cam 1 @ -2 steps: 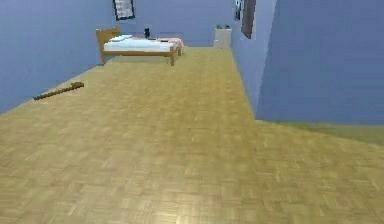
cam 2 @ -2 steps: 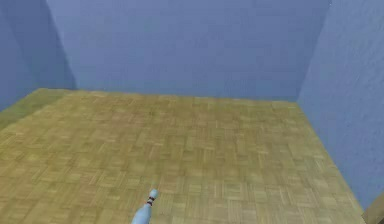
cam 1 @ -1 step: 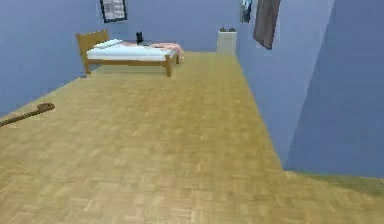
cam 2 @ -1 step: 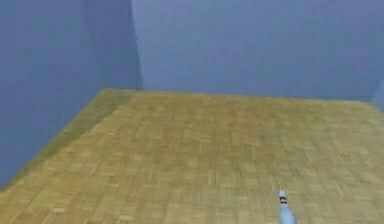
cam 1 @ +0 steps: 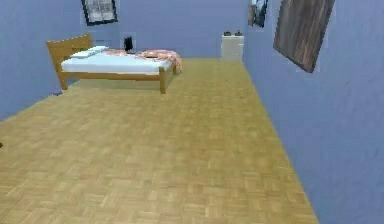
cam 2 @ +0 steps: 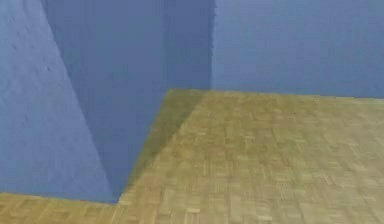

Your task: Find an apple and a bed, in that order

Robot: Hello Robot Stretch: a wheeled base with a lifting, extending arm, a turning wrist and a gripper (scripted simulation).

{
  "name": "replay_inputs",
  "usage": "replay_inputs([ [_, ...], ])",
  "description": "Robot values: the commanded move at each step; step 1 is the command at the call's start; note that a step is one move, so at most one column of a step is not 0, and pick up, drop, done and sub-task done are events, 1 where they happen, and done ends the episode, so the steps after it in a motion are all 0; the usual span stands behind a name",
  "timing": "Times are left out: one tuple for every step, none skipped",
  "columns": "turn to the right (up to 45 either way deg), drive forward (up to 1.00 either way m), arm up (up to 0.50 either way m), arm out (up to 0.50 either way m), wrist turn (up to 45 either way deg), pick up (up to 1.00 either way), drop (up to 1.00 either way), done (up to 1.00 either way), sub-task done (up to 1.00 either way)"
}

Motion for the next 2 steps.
replay_inputs([
  [0.0, 1.0, 0.0, 0.0, 0.0, 0.0, 0.0, 0.0, 0.0],
  [0.0, 1.0, 0.0, 0.0, 0.0, 0.0, 0.0, 0.0, 0.0],
])
